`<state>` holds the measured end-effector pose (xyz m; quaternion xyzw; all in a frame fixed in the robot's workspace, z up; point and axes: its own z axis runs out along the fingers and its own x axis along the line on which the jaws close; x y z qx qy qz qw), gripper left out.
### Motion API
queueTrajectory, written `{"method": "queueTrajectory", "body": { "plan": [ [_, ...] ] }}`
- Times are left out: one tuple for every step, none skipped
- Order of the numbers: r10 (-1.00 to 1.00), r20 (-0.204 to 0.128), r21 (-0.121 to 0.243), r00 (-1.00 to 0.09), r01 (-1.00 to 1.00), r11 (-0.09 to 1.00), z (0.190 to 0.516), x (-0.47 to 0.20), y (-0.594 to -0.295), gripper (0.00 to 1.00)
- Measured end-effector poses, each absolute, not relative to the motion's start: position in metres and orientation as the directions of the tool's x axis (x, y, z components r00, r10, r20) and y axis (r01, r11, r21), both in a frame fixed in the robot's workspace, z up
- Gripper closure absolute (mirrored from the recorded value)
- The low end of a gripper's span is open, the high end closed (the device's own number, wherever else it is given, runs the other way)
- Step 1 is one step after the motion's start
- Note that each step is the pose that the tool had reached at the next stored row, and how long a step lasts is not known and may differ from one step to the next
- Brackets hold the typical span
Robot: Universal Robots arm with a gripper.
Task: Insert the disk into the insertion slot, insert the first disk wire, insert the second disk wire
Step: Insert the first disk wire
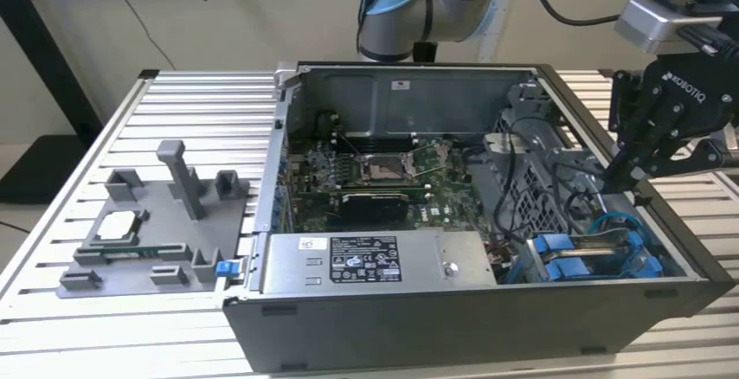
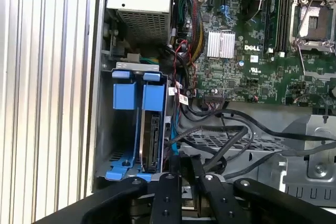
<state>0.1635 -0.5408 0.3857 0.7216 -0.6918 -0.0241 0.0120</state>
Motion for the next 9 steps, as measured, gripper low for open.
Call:
{"method": "queueTrajectory", "body": {
  "plan": [
    [-0.999, -0.018, 0.051, 0.042, -0.998, -0.043, 0.386, 0.164, -0.542, 1.00],
    [-0.999, -0.018, 0.051, 0.042, -0.998, -0.043, 0.386, 0.164, -0.543, 1.00],
    [-0.999, -0.018, 0.051, 0.041, -0.998, -0.042, 0.386, 0.164, -0.545, 1.00],
    [-0.999, -0.018, 0.051, 0.041, -0.998, -0.042, 0.386, 0.164, -0.546, 1.00],
    [-0.999, -0.018, 0.051, 0.041, -0.998, -0.042, 0.386, 0.164, -0.547, 1.00],
    [-0.999, -0.018, 0.051, 0.041, -0.998, -0.042, 0.386, 0.164, -0.549, 1.00],
    [-0.999, -0.018, 0.051, 0.041, -0.998, -0.042, 0.386, 0.164, -0.550, 1.00],
    [-0.999, -0.018, 0.051, 0.041, -0.998, -0.042, 0.385, 0.164, -0.552, 1.00],
    [-0.999, -0.018, 0.051, 0.041, -0.998, -0.042, 0.385, 0.164, -0.553, 1.00]
  ]
}}
